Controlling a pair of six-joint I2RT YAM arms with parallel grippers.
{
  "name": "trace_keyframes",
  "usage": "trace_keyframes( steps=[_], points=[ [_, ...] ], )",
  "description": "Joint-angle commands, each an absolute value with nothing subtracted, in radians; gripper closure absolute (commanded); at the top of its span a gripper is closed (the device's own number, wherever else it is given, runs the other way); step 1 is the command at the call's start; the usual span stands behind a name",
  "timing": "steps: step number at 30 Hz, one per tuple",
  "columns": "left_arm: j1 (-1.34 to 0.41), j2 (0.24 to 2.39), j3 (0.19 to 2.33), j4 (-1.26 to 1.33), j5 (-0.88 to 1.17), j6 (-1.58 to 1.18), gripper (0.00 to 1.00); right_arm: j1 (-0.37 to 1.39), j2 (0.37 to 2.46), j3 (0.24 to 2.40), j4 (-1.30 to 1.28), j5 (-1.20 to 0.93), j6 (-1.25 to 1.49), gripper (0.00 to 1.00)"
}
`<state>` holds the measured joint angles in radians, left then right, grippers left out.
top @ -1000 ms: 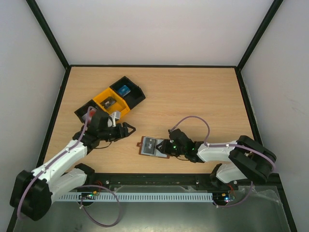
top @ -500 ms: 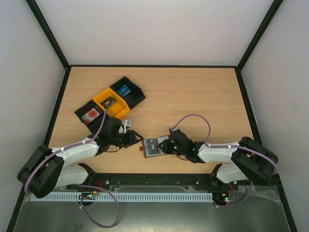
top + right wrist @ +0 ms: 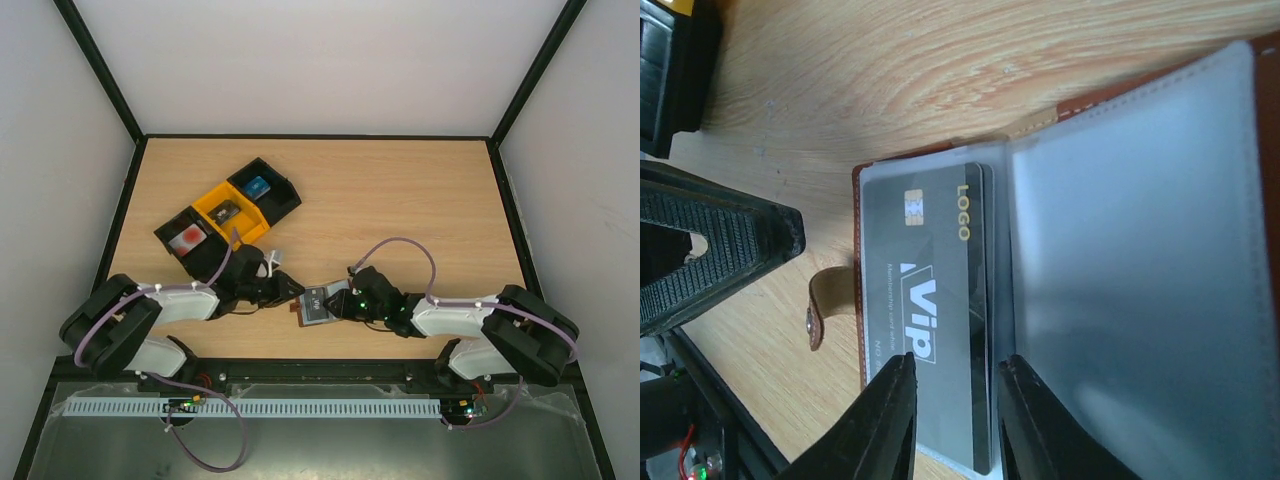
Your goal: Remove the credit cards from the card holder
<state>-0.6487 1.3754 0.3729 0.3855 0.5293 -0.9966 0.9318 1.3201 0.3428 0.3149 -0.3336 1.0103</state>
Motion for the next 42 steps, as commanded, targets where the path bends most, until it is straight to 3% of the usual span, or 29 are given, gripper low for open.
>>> trace_keyframes(
  steps=[1,23,42],
  points=[
    [-0.672,1.430,0.358,0.517,0.556,-1.041,0.82,0.934,1.349,0.336,0.349,-0.359,1.035,0.77],
    [-0.748,1.466,0.393,0.481,0.492,-1.048,0.74,0.939,1.371,0.235,0.483,-0.392,1.099,0.79],
    [-0.782,1.535,0.407,0.415,0.387,-1.022,0.93,0.939,1.300,0.257,0.428,-0.325,1.095,0.83]
  ],
)
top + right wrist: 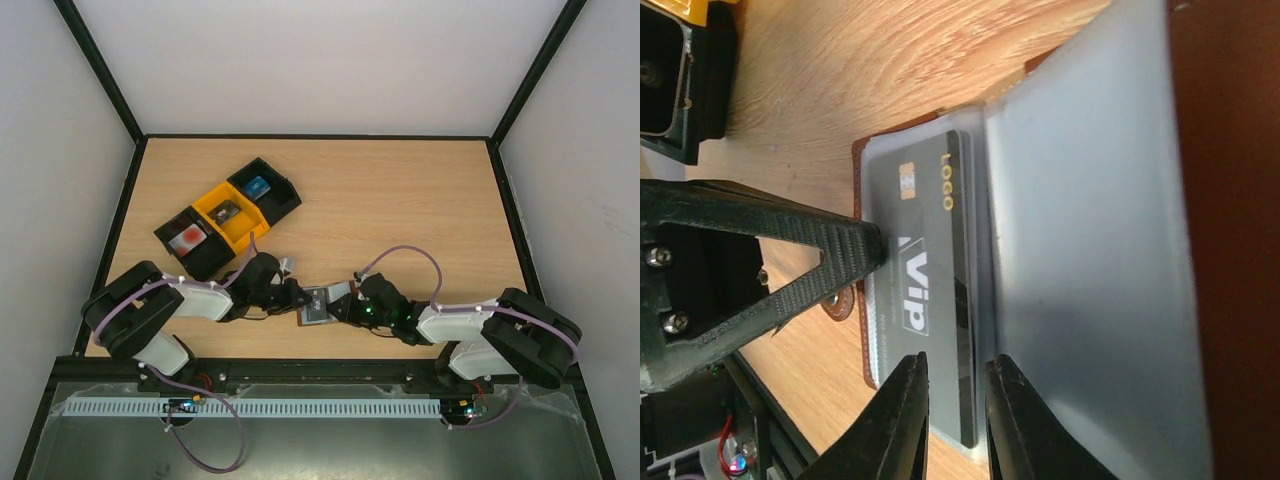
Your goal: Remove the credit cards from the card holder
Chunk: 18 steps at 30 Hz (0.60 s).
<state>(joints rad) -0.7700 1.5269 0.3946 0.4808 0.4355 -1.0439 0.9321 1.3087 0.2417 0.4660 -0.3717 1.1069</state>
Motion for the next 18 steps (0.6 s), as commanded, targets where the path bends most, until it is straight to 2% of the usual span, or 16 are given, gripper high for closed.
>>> trace_keyframes(
  steps=[1,5,8,14,18],
  points=[
    [-0.783,1.531,0.408,0.410,0.387,-1.022,0.92,0.939,1.309,0.262,0.429,-0.323,1.092,0.83],
    [-0.788,1.487,0.414,0.376,0.377,-1.026,0.88,0.939,1.367,0.278,0.444,-0.322,1.077,0.84],
    [-0.790,1.441,0.410,0.357,0.361,-1.045,0.79,0.939,1.396,0.265,0.495,-0.338,1.087,0.85],
    [-0.790,1.414,0.432,0.291,0.339,-1.026,0.70,0.939,1.396,0.255,0.518,-0.347,1.101,0.85],
    [-0.791,1.447,0.428,0.309,0.344,-1.025,0.71,0.939,1.394,0.261,0.514,-0.354,1.102,0.85]
  ],
)
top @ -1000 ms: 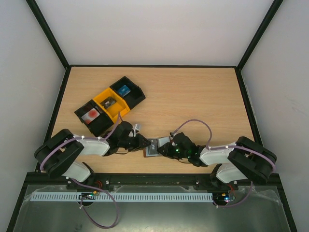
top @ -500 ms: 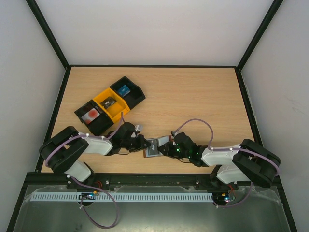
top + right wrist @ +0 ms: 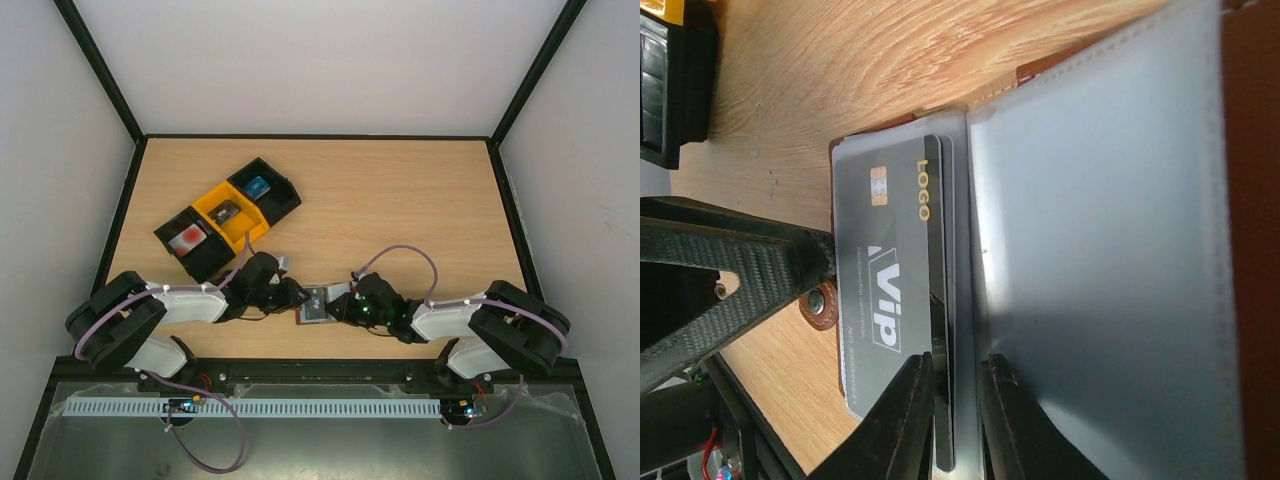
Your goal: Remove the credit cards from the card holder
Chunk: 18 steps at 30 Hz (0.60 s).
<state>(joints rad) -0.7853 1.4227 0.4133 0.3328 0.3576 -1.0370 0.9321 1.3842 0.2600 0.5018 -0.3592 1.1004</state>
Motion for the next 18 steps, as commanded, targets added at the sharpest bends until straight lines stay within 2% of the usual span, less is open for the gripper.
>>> trace_keyframes(
  steps=[1,13,18],
  points=[
    [-0.792,1.456,0.425,0.318,0.347,-1.029,0.73,0.939,1.392,0.263,0.514,-0.353,1.102,0.85],
    [-0.811,1.523,0.420,0.367,0.356,-1.043,0.89,0.939,1.425,0.258,0.550,-0.357,1.114,0.89],
    [-0.813,1.527,0.416,0.341,0.337,-1.047,0.97,0.939,1.395,0.228,0.583,-0.344,1.133,0.94]
  ],
)
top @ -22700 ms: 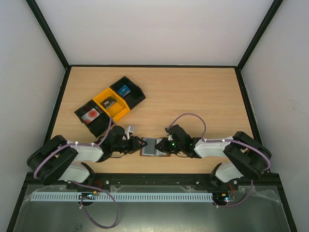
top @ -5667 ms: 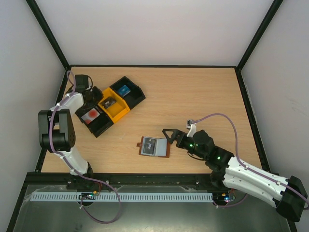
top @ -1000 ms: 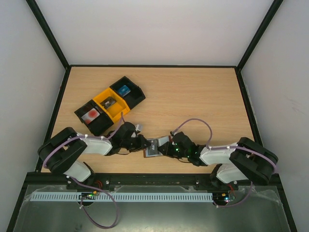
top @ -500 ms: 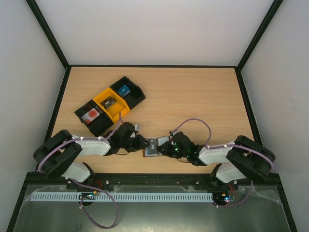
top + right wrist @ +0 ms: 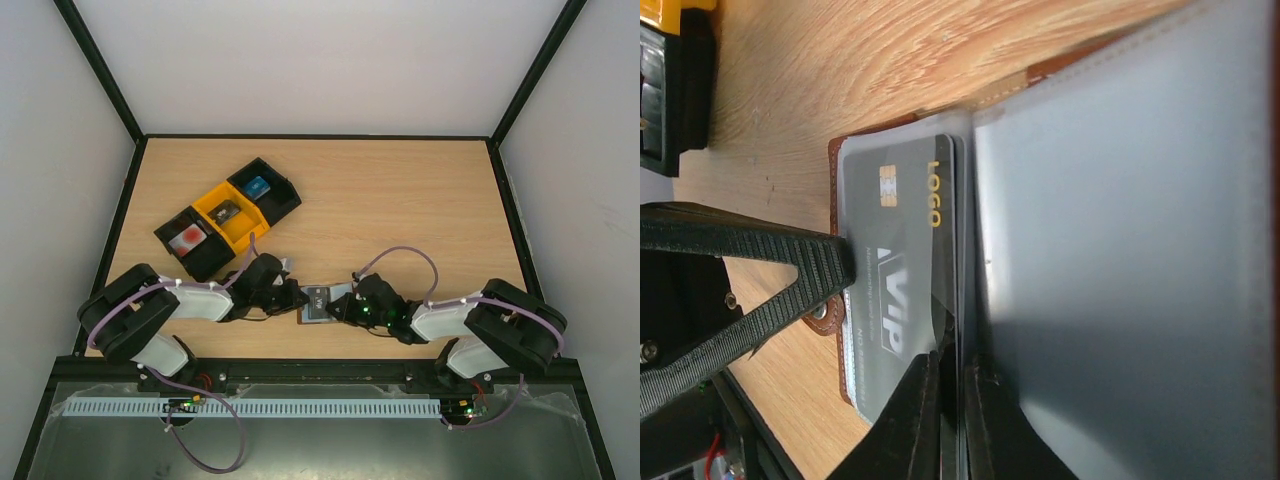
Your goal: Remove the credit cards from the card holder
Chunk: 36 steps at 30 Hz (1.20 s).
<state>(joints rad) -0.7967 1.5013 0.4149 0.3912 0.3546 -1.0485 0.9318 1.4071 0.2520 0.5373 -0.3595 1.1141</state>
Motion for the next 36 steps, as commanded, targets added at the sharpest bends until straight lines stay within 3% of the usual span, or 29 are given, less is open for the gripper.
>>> trace_keyframes(
  steps=[1,17,26,32,36],
  points=[
    [-0.812,1.524,0.414,0.330,0.329,-1.043,0.97,0.939,1.386,0.224,0.579,-0.336,1.134,0.97],
    [-0.813,1.514,0.408,0.296,0.303,-1.025,0.97,0.937,1.325,0.170,0.542,-0.281,1.168,0.98],
    [-0.813,1.464,0.425,0.249,0.298,-1.017,0.89,0.937,1.261,0.180,0.515,-0.287,1.158,0.98],
    [-0.813,1.457,0.472,0.215,0.299,-0.996,0.95,0.937,1.243,0.208,0.487,-0.267,1.138,0.84],
    [-0.812,1.458,0.490,0.194,0.300,-0.993,0.92,0.936,1.284,0.234,0.490,-0.290,1.118,0.82]
  ],
)
